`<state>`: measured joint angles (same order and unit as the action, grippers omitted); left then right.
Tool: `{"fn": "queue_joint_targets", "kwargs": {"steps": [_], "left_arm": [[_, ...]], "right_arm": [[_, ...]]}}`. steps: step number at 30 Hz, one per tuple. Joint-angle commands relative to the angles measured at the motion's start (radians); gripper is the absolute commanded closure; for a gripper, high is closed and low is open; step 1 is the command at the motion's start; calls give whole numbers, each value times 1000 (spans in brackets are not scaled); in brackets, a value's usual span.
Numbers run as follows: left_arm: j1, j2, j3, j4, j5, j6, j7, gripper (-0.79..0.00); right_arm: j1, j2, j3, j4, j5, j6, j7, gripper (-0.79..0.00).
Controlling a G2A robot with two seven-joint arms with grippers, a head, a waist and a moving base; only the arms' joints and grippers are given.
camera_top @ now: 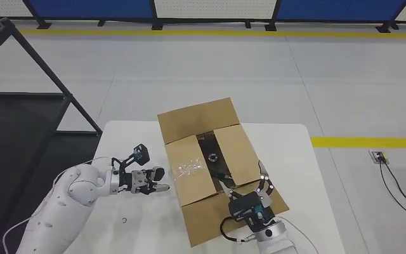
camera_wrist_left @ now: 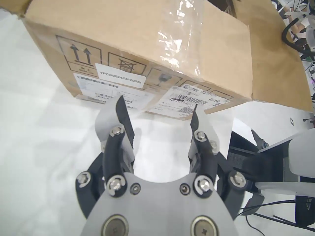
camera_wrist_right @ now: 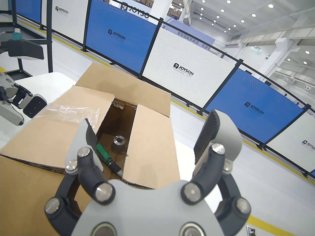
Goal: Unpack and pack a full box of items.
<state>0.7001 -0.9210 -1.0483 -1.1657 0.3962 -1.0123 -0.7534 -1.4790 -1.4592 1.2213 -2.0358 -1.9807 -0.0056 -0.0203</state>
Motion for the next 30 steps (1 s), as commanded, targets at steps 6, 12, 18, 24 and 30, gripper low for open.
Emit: {"fn": "queue_joint_targets", "kwargs": {"steps": [6, 12, 18, 24, 30], "left_arm": [[-36, 7, 51, 5, 78, 0, 101, -376], [-62, 11, 103, 24, 127, 0, 164, -329], [-81, 22, 151, 33, 137, 0, 190, -209], [-94, 40, 186, 32, 120, 0, 207, -114], [-100, 62, 208, 19, 107, 0, 224, -117]], "right_arm": [[-7, 2, -7, -11, -10, 11, 12, -785], [-11, 4, -7, -13, -7, 19, 13, -785], [-3, 5, -6, -7, 1, 19, 13, -785], [6, 7, -9, -3, 1, 17, 14, -785], [9, 9, -9, 0, 7, 17, 10, -785]]}}
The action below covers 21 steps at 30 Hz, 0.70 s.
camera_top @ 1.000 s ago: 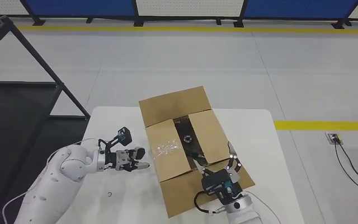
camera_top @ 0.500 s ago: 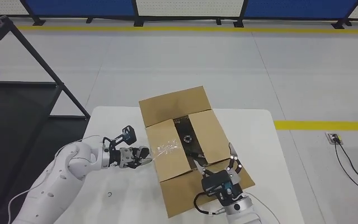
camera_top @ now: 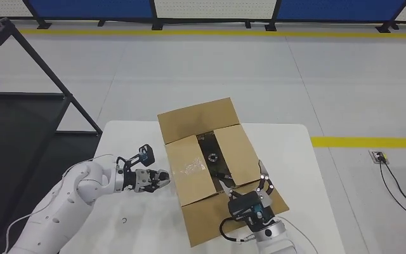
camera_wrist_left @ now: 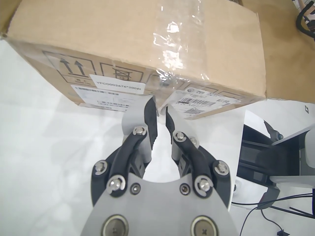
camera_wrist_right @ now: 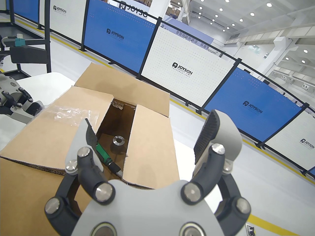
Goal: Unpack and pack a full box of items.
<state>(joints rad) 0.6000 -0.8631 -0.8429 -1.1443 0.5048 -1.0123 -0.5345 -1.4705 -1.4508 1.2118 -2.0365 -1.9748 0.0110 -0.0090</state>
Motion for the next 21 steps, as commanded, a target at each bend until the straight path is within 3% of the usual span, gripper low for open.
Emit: {"fn": "queue_joint_targets", "kwargs": {"steps": [1, 11, 15, 17, 21], "left_arm": [[0, 8, 6, -5, -3, 0, 9, -117], [21, 47, 12, -24, 14, 0, 67, -105], [36, 63, 7, -40, 24, 0, 93, -74], [42, 71, 5, -48, 29, 0, 106, 0], [53, 84, 3, -61, 39, 0, 127, 0]], "right_arm": [[1, 1, 1, 2, 1, 0, -2, -785], [9, 4, 6, 8, 11, -8, -11, -785], [18, 5, 5, 11, 14, -14, -13, -785], [23, 6, 4, 12, 14, -16, -13, -785], [31, 7, 1, 14, 14, -20, -12, -785]]}}
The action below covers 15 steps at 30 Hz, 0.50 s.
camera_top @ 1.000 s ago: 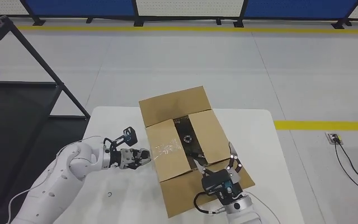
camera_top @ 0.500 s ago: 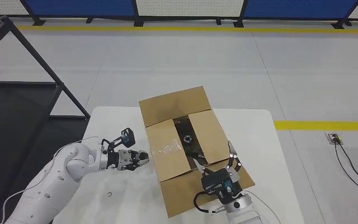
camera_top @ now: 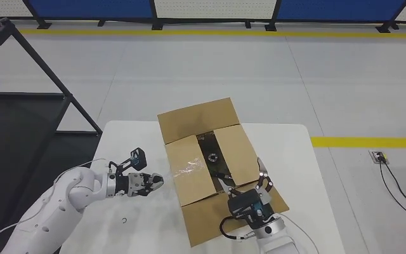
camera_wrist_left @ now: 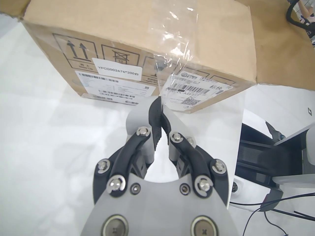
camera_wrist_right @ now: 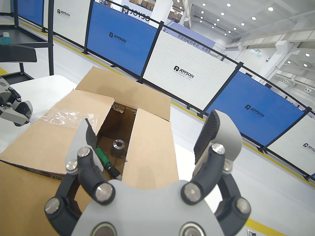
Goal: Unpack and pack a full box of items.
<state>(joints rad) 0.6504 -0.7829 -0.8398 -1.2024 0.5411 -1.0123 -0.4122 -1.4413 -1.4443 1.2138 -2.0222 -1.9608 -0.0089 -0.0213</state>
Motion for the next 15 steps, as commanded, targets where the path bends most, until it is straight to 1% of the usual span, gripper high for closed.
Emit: {"fn": "queue_joint_targets", "kwargs": {"steps": [1, 15], "left_arm": [[4, 6, -1, -6, 6, 0, 9, 0], [26, 38, -6, -30, 28, 0, 50, 0]], "right_arm": [[3, 0, -1, 0, 0, 0, 0, -785], [20, 3, -8, 9, 4, -6, 3, -785]]}}
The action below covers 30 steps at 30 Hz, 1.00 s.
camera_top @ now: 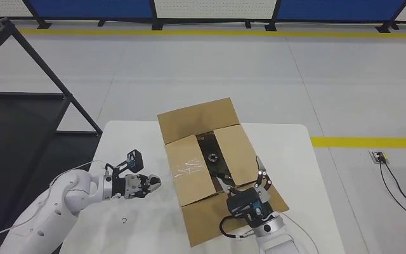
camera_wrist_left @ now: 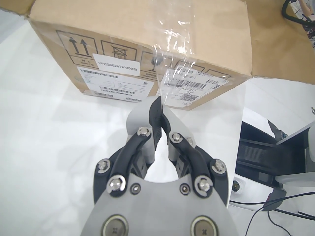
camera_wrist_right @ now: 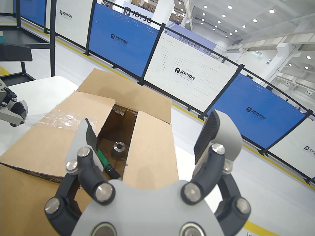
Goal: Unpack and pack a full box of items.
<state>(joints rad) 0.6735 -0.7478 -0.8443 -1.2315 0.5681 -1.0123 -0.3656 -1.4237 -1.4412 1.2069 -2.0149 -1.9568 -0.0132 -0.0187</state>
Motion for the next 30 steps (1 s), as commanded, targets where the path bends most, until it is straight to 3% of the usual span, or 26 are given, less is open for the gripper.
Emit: {"fn": "queue_joint_targets", "kwargs": {"steps": [1, 24, 30], "left_arm": [[5, 5, -3, -3, 4, 0, 6, 0], [131, 69, -121, -69, 50, 0, 109, 0], [161, 76, -144, -86, 60, 0, 119, 0]], "right_arm": [[4, 0, -1, 3, 0, -1, 1, -785], [32, 5, -3, 28, 19, -11, -9, -785], [53, 8, -29, 32, -17, -85, 23, -785]]}}
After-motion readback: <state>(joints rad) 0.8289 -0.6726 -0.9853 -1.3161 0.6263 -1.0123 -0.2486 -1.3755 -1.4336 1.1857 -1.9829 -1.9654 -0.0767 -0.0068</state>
